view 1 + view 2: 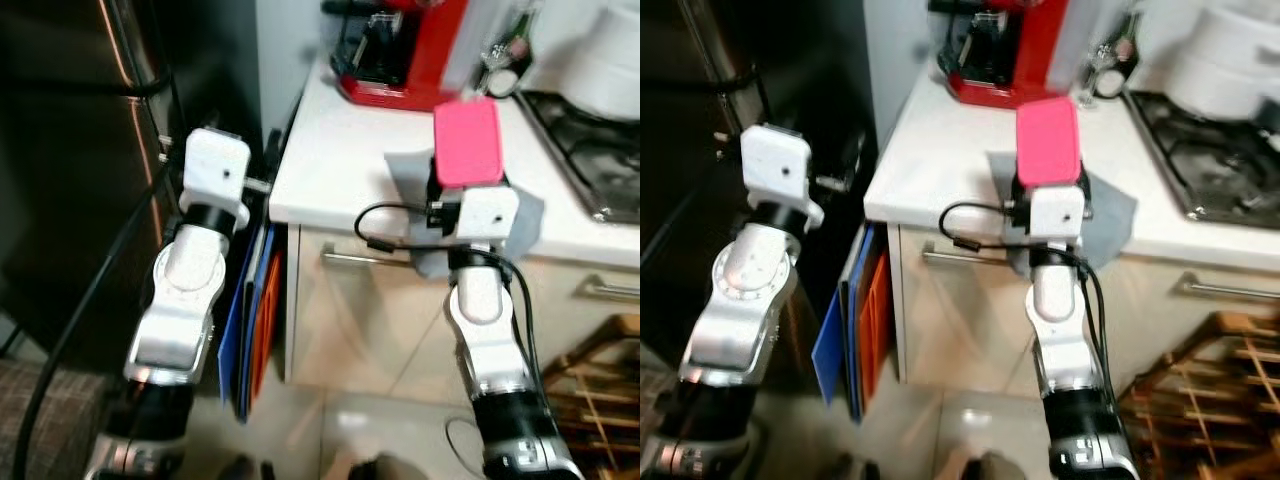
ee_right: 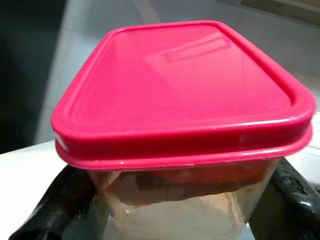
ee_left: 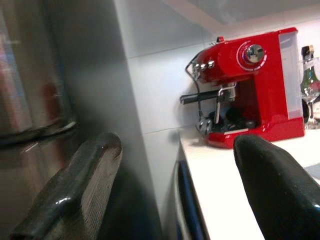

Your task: Restocking fridge

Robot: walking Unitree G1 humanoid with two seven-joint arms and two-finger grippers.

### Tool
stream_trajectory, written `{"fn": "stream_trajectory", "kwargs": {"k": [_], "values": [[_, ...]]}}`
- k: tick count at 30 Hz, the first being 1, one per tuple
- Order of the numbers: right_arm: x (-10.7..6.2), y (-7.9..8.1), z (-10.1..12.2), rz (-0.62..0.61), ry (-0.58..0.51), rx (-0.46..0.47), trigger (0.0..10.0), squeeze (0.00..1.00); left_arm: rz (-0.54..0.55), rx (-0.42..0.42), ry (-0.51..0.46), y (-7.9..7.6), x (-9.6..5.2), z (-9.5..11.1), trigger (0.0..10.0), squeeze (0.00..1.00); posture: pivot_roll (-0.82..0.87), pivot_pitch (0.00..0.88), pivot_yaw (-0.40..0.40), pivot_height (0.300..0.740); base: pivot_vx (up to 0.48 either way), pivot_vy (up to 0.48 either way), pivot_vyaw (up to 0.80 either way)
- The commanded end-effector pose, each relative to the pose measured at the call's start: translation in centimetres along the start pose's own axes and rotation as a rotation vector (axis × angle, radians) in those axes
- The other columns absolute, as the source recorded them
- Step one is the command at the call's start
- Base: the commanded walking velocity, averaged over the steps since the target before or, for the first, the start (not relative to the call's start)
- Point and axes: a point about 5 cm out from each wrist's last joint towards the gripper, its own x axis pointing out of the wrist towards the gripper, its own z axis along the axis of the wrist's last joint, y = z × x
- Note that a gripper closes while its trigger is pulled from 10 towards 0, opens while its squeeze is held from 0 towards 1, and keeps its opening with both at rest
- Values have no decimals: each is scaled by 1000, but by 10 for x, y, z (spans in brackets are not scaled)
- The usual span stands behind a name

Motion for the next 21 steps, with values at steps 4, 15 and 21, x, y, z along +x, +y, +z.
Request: {"fn": "stream_trajectory", "kwargs": {"k": [4, 15, 21], "values": [[-13, -2, -12, 12, 87, 28, 0, 0, 14, -1, 53, 1, -13, -12, 10000, 0, -23, 0, -41, 740, -294, 0, 0], [-26, -7, -25, -58, 146, 50, 0, 0, -59, 0, 76, -6, -15, -21, 10000, 0, -36, 0, 33, 740, -295, 0, 0], [-39, -14, -39, -46, 235, 63, 0, 0, -75, -21, 135, -8, -23, -37, 10000, 0, -61, 0, 30, 740, -284, 0, 0]]}}
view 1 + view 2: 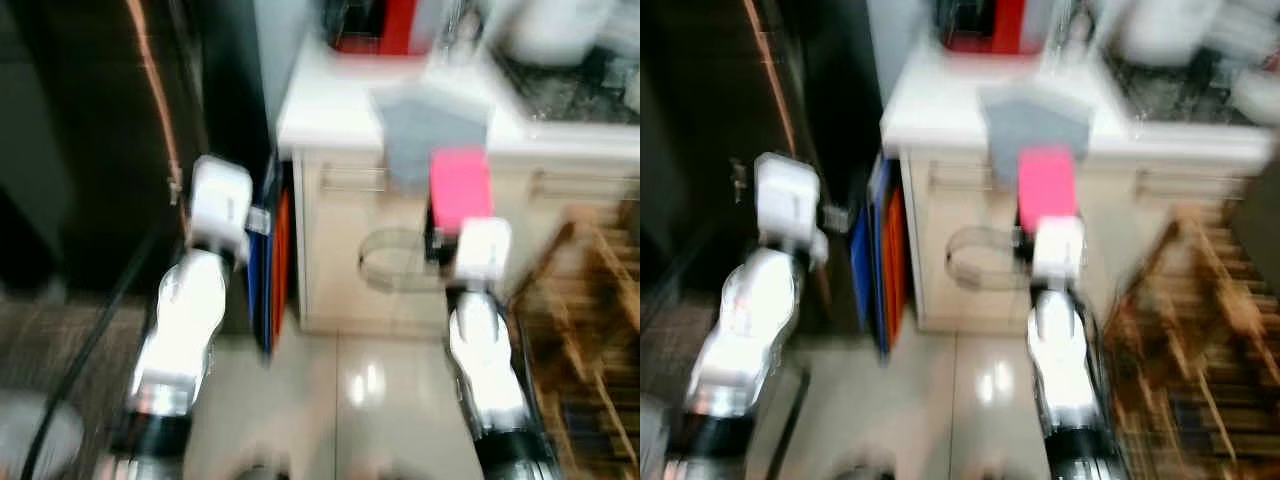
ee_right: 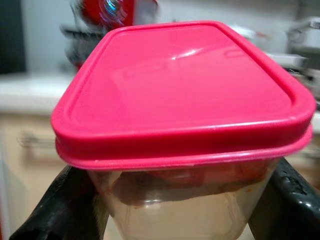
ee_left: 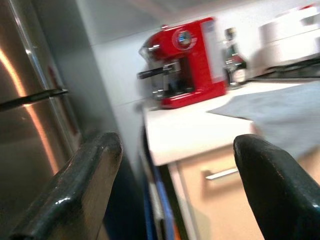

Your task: Restocking fridge

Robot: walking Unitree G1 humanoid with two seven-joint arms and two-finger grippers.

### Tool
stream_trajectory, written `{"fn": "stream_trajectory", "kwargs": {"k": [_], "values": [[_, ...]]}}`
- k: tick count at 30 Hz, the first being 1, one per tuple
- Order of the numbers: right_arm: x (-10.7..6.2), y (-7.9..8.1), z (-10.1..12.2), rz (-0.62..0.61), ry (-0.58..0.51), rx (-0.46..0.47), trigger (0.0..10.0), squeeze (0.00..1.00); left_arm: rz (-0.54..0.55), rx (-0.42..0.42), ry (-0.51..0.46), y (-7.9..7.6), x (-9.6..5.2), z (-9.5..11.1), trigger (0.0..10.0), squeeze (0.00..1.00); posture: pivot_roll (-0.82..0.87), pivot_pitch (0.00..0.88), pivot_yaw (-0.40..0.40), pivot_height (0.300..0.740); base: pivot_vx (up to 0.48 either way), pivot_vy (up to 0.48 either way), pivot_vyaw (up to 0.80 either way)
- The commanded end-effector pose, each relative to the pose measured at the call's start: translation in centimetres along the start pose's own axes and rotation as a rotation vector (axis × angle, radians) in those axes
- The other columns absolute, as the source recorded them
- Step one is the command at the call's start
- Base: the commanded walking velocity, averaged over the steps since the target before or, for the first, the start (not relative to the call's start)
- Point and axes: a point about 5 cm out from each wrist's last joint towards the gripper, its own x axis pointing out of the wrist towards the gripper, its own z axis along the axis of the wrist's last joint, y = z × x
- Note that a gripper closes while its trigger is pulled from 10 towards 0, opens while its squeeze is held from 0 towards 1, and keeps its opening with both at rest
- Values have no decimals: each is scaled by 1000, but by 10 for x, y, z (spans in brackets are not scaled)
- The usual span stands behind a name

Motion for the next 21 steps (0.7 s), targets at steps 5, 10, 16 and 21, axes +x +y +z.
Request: {"fn": "stream_trajectory", "kwargs": {"k": [5, 10, 16, 21], "values": [[4, -2, 1, 50, -7, -32, 0, 0, 14, -19, 51, 1, -4, -14, 10000, 0, -64, 0, -10, 740, -372, 0, 0], [2, -3, -2, 93, 2, -62, 0, 0, 32, -41, 70, -5, -9, -22, 10000, 0, -73, 0, -38, 740, -360, 0, 0], [-1, -7, -8, 112, 31, -78, 0, 0, 25, -114, 111, -15, -14, -33, 10000, 0, -95, 0, -38, 740, -181, 0, 0], [1, -9, -8, 114, 36, -78, 0, 0, 1, -80, 130, -16, -14, -38, 10000, 0, -97, 0, -28, 740, 0, -275, 0]]}}
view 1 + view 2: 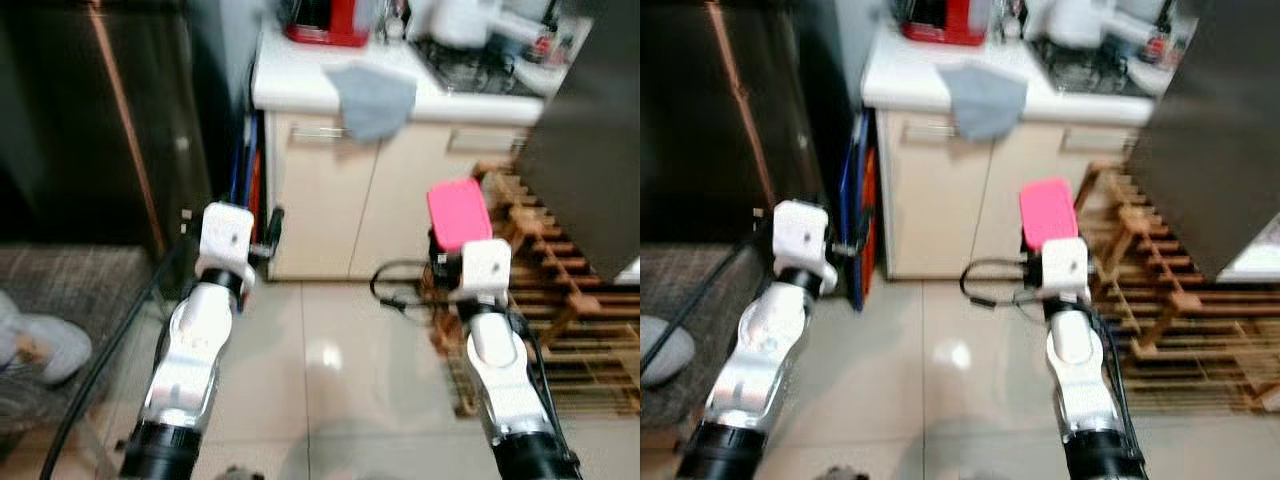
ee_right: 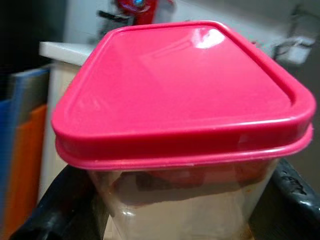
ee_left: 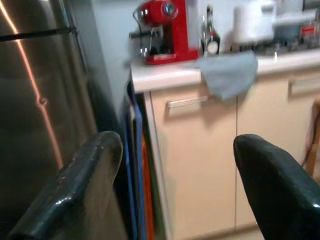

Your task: Restocking fridge

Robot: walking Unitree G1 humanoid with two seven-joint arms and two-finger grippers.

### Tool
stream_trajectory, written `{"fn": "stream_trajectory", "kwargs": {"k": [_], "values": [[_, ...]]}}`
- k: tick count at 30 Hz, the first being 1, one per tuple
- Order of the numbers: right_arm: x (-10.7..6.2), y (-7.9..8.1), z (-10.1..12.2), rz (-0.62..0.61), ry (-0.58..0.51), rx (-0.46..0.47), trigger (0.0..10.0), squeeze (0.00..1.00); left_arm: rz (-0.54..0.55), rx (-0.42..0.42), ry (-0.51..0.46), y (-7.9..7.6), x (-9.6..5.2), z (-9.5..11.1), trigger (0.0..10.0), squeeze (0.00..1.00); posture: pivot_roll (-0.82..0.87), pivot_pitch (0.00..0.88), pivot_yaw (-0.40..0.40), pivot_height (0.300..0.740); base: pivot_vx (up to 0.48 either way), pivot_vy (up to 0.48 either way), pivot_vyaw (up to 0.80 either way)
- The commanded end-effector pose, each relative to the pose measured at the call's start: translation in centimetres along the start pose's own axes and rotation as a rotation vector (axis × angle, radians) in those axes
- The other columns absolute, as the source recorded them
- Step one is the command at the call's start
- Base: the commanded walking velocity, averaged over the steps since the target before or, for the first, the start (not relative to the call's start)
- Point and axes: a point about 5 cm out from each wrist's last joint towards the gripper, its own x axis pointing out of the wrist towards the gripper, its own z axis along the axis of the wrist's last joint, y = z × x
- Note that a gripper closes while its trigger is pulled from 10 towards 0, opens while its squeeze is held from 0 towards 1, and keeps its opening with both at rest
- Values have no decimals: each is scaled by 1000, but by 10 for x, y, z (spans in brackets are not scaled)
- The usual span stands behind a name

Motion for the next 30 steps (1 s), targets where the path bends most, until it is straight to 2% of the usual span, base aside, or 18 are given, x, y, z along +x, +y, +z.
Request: {"fn": "stream_trajectory", "kwargs": {"k": [1, 6, 20, 21, 30], "values": [[3, -5, 3, -16, -12, 7, 0, 0, -10, 5, -19, -2, 6, 4, 10000, 0, -97, 0, -28, 740, 0, -442, 0], [5, -4, 2, -27, -7, 19, 0, 0, -9, 3, -15, -2, 9, 3, 10000, 0, -97, 0, -8, 740, 0, -438, 0], [6, -3, 2, -10, -10, 11, 0, 0, -12, 7, -3, -6, 9, -3, 10000, 0, -105, 0, -22, 740, 0, -435, 0], [4, -7, 1, -12, -6, 1, 0, 0, -23, -1, -3, -12, 10, -3, 10000, 0, -120, 0, -27, 740, 0, -435, 0], [5, -13, 0, -26, 0, -9, 0, 0, -38, -6, -8, -18, 17, -2, 10000, 0, -138, 0, -21, 740, 0, -435, 0]]}}
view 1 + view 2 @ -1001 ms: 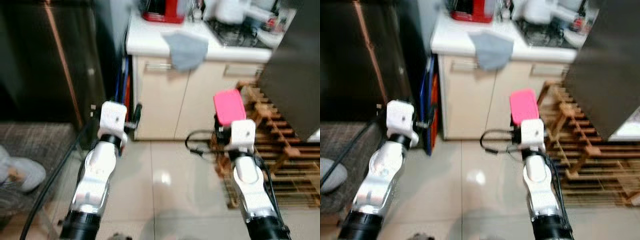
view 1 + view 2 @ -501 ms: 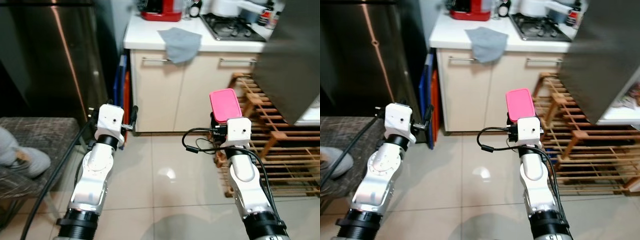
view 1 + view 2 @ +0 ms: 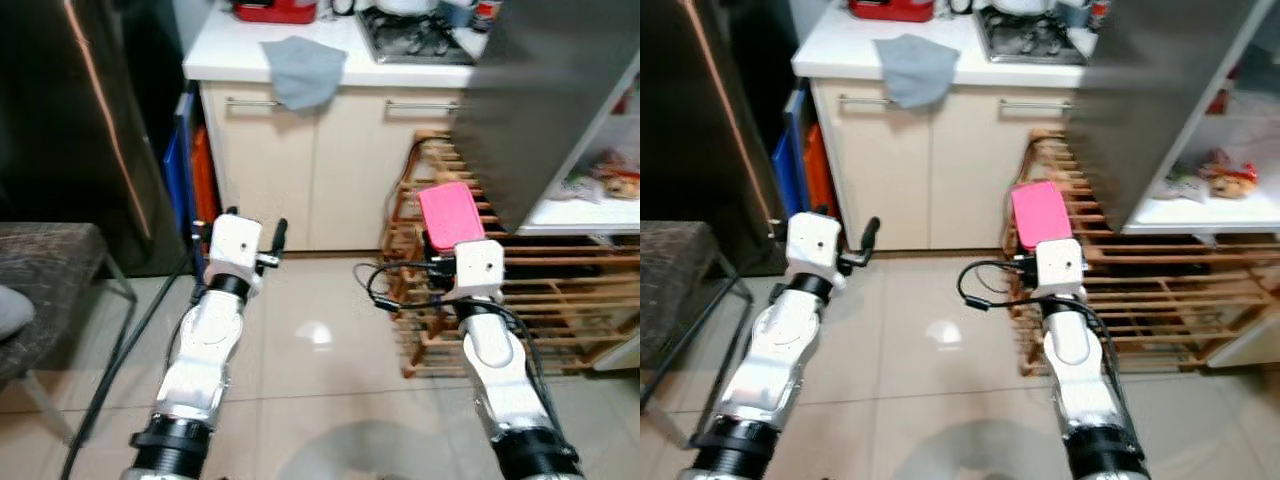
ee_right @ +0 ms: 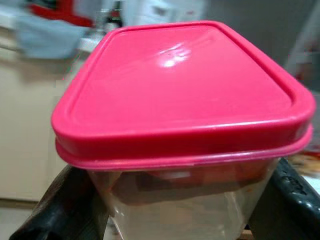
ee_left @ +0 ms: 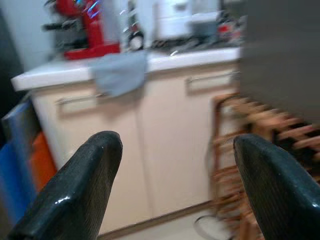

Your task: Restocking fridge

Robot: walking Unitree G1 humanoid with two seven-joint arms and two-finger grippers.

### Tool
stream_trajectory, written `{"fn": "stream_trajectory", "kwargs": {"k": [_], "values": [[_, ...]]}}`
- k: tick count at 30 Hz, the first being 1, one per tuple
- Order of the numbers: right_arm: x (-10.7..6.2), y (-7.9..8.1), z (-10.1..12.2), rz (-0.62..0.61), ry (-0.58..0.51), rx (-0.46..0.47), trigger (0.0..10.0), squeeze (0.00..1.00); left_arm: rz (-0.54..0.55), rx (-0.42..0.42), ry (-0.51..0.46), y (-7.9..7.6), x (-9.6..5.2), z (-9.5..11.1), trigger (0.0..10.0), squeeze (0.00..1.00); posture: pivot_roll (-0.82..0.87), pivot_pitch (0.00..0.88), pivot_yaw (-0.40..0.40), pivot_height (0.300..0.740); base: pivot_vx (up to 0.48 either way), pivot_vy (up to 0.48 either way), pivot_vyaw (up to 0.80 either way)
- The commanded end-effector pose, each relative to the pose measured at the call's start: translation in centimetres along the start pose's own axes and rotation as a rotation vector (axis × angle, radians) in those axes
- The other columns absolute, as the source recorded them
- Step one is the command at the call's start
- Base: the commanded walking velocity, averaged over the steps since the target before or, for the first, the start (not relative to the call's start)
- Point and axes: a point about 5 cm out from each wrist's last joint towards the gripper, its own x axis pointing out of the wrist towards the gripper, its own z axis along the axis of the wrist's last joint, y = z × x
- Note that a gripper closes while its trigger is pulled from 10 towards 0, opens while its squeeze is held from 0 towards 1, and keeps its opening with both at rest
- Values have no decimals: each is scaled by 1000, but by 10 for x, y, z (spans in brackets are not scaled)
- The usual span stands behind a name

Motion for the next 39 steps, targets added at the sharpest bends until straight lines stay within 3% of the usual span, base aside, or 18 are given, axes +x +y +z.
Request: {"fn": "stream_trajectory", "kwargs": {"k": [1, 19, 23, 31, 39], "values": [[2, 5, 4, 7, -17, 22, 0, 0, 19, 28, 11, 8, 1, -2, 10000, 0, -137, 0, -19, 740, 0, -435, 0], [2, 11, 4, 14, -27, 31, 0, 0, 11, 54, 43, 6, 5, -9, 10000, 0, -133, 0, -10, 740, 230, -404, 0], [3, 9, 0, -36, 14, 104, 0, 0, -1, 47, 56, 7, 6, -12, 10000, 0, -132, 0, -6, 740, 265, -398, 0], [6, 14, 4, -17, -5, 99, 0, 0, -39, 37, 44, -5, 8, -10, 10000, 0, -135, 0, -5, 740, 264, -398, 0], [8, 12, 3, -12, -2, 93, 0, 0, 7, 56, 43, 4, 11, -11, 10000, 0, -134, 0, -13, 740, 267, -396, 0]]}}
